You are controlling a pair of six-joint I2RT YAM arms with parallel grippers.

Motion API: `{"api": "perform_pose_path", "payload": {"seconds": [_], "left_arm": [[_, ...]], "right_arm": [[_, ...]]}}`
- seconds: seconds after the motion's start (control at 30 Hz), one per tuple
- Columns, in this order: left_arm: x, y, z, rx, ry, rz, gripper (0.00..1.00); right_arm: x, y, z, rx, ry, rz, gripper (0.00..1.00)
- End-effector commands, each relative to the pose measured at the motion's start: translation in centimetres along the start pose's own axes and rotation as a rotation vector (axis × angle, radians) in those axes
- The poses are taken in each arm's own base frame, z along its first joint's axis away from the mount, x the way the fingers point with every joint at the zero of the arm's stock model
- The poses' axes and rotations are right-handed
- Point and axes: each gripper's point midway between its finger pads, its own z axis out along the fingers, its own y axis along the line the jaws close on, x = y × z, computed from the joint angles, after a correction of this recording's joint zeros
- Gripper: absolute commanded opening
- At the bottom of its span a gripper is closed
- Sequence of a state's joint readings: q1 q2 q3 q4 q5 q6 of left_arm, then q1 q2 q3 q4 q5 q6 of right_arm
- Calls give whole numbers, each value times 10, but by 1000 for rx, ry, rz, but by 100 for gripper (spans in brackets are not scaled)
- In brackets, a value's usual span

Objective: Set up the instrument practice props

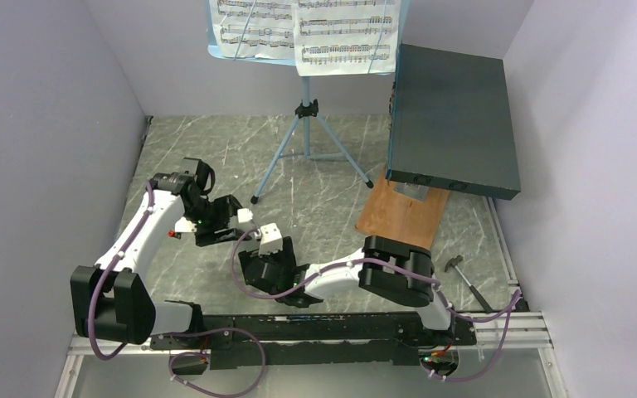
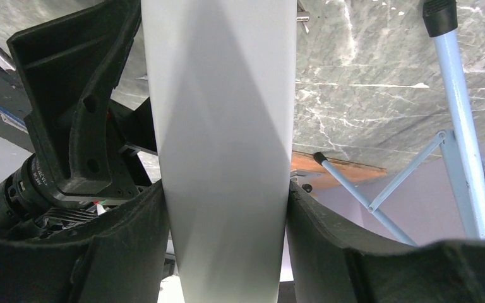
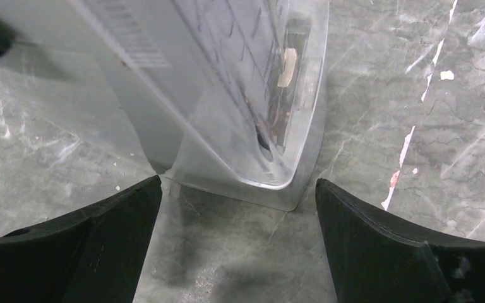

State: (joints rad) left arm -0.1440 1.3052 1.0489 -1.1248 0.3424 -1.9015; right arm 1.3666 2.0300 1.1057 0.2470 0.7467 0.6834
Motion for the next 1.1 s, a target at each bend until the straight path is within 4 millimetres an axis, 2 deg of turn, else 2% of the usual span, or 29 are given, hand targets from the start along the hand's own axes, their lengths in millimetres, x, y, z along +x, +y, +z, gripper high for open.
{"api": "perform_pose_path", "payload": {"seconds": [0.0,0.17,0.27,0.37,0.47,0.53,0.57,0.6,0.63,0.67,0.73,0.77,0.8,0.83,0.9,0.93,1.07], "left_arm": [[-6,-8,8,40,-30,-6,0],[-6,-8,7,38,-30,-5,0],[-7,-8,5,35,-44,1,0],[-9,-6,6,36,-53,0,0],[-10,-5,7,35,-54,-2,0],[-12,-4,8,31,-61,0,0],[-13,-3,9,29,-63,3,0],[-13,-3,9,25,-67,6,0],[-15,-2,10,21,-74,12,0],[-16,-1,9,19,-84,19,0],[-20,0,8,14,-108,38,0],[-21,1,8,7,-114,51,0],[-21,1,6,4,-123,67,0],[-23,1,6,-1,-134,86,0],[-26,-1,1,-4,-167,144,0],[-29,-2,-1,-9,-195,179,0],[-40,-1,-4,-49,-261,373,0]], "right_arm": [[-17,3,5,13,-80,43,93],[-12,-4,14,50,-78,54,83],[-13,-10,14,72,-88,54,70],[-15,-15,10,73,-98,52,46],[-16,-15,7,56,-100,44,26],[-16,-16,6,46,-97,40,14],[-15,-16,5,40,-96,38,11],[-16,-16,4,34,-97,36,12],[-16,-15,3,23,-94,26,18],[-18,-15,1,14,-92,18,30],[-24,-15,-6,-14,-100,2,62],[-27,-16,-11,-33,-106,-4,75],[-31,-18,-17,-52,-113,-13,85],[-34,-20,-23,-75,-118,-29,91],[-41,-29,-38,-100,-131,-58,98],[-49,-33,-48,-121,-146,-65,99],[-53,-51,-78,-232,-136,-139,100]]}}
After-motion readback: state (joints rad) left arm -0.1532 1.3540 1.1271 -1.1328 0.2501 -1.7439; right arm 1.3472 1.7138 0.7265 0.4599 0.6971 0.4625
